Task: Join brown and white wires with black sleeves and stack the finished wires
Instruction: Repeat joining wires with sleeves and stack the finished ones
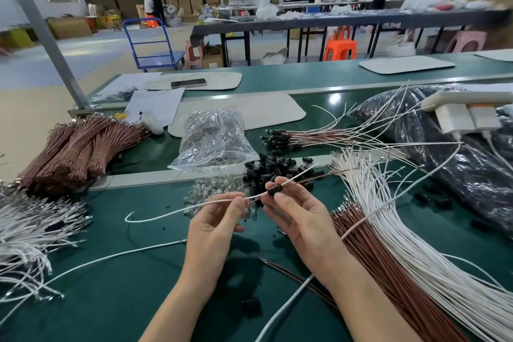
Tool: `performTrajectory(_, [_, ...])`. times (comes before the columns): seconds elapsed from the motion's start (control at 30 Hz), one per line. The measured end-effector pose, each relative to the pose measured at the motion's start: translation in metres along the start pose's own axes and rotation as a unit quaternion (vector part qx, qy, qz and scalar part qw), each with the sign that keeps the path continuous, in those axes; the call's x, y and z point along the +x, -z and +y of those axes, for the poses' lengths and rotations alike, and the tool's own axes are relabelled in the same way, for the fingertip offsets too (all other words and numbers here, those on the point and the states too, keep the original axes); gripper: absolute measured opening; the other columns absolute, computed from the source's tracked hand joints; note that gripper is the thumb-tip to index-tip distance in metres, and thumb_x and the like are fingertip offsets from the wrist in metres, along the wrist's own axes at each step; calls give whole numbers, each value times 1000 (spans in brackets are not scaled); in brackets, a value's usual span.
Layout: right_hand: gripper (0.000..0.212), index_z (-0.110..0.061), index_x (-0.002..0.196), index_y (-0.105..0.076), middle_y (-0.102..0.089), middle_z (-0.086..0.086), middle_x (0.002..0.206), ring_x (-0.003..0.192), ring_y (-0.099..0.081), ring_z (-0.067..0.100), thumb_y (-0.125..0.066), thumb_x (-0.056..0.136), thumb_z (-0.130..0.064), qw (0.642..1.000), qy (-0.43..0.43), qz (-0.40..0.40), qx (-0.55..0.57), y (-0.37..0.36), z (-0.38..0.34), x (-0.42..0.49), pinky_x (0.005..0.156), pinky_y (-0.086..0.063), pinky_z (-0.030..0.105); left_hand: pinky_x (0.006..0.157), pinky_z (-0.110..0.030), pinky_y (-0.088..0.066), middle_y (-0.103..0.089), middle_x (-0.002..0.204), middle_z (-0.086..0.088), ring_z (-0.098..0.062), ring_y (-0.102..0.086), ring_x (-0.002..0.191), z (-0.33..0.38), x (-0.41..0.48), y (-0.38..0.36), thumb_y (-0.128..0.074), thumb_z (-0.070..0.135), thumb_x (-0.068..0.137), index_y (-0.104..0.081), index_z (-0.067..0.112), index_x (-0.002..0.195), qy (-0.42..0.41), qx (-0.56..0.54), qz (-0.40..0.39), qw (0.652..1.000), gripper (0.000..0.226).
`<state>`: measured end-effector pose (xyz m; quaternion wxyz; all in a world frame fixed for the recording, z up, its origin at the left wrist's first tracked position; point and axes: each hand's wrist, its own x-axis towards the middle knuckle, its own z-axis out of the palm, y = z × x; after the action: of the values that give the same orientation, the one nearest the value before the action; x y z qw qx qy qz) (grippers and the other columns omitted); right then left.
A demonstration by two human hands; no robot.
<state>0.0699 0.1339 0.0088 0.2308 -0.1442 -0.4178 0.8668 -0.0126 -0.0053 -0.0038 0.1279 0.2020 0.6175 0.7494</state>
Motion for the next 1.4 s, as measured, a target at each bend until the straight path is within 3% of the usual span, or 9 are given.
performTrajectory(0.23, [29,-21,104,-78,-76,8,110,101,-72,21,-76,75,-18,996,-8,-39,-79,-4,4,-6,85,-59,30,66,-26,-58,-76,92,-5,-16,-70,84,0,-1,1,-71,38,84,-77,28,98,-3,12,-12,1000,19])
performTrajectory(0.53, [34,-22,109,-78,-74,4,98,91,-69,15,-75,79,-38,993,-34,-43,-108,-3,5,-7,79,-56,27,63,-24,-57,-76,92,-4,-17,-71,77,2,-3,-2,-70,35,84,-78,29,94,-15,28,-5,999,14])
performTrajectory(0.73, [27,-20,104,-80,-74,1,94,78,-65,9,-71,81,-33,991,-35,-39,-126,-4,3,-8,72,-56,25,63,-24,-56,-75,89,1,-12,-69,73,3,-4,-3,-69,37,85,-78,30,95,-15,41,-23,999,15])
performTrajectory(0.9, [25,-22,98,-79,-77,7,96,86,-72,16,-77,76,-33,988,-19,-32,-148,-3,4,-9,70,-58,26,65,-20,-55,-77,88,1,-9,-69,70,3,-5,-3,-71,41,82,-77,31,96,-13,68,-47,996,18])
performTrajectory(1.27, [27,-24,96,-81,-77,5,98,84,-73,15,-79,72,-37,993,6,23,-112,1,-4,-4,68,-58,27,59,-21,-54,-75,83,0,-8,-65,67,2,-1,-3,-71,43,80,-79,31,95,-4,28,5,1000,21])
performTrajectory(1.4, [15,-22,87,-82,-77,4,93,77,-72,13,-76,75,-31,996,18,54,-62,7,-14,-2,64,-59,27,58,-21,-52,-74,82,0,-9,-63,67,3,0,0,-71,45,79,-80,29,95,10,-1,17,1000,23])
